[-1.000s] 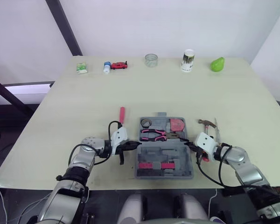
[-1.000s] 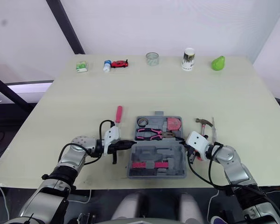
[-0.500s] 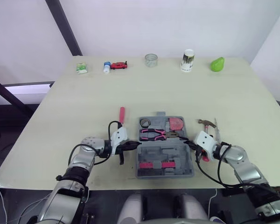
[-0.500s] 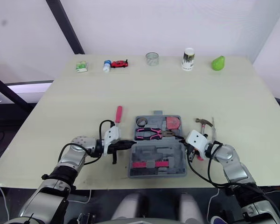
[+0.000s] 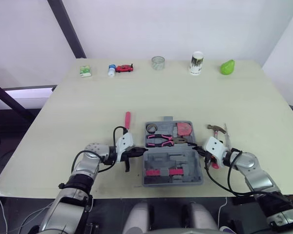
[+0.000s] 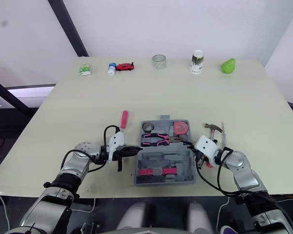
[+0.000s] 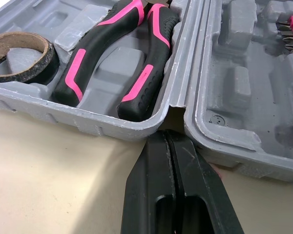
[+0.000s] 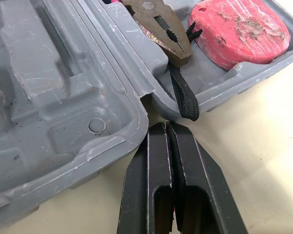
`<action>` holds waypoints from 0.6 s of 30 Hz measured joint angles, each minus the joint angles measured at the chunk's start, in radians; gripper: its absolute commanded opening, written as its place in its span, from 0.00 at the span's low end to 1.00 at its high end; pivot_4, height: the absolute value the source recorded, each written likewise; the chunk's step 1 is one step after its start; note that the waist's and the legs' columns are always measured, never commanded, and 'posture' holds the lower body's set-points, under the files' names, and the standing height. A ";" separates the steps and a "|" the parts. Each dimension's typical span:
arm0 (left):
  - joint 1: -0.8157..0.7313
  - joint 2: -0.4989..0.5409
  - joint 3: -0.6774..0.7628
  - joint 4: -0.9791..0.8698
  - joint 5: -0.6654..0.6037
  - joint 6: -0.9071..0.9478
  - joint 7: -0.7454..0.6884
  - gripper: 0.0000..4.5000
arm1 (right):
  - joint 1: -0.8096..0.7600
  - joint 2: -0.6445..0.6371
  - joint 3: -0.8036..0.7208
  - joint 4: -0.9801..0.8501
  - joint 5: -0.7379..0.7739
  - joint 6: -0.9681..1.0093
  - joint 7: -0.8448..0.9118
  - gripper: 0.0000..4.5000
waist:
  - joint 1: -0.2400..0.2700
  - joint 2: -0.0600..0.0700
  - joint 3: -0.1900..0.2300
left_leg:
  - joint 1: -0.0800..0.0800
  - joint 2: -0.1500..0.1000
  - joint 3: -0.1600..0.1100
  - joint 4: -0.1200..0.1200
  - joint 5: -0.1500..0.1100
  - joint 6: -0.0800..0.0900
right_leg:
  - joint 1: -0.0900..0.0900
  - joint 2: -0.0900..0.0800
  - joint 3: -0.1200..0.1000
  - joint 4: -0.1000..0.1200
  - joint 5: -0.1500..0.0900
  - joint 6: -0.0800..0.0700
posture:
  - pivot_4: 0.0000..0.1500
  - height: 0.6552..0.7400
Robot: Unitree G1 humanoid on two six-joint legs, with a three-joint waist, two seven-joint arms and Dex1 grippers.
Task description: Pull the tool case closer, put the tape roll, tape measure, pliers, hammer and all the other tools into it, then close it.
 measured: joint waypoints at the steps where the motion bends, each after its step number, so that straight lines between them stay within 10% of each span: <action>1: 0.000 0.000 0.000 0.000 0.000 0.000 0.000 0.00 | 0.000 0.002 -0.002 0.000 0.000 -0.002 0.000 0.02 | 0.000 0.000 0.000 | 0.000 0.000 0.000 0.000 0.000 0.000 | 0.000 0.000 0.000 0.000 0.000 0.000 | 1.00 1.00; 18: 0.000 0.000 0.000 0.000 0.000 0.000 0.000 0.00 | 0.000 0.006 -0.003 0.000 -0.008 -0.006 0.001 0.02 | 0.000 0.000 0.000 | 0.000 0.000 0.000 0.000 0.000 0.000 | 0.000 0.000 0.000 0.000 0.000 0.000 | 1.00 1.00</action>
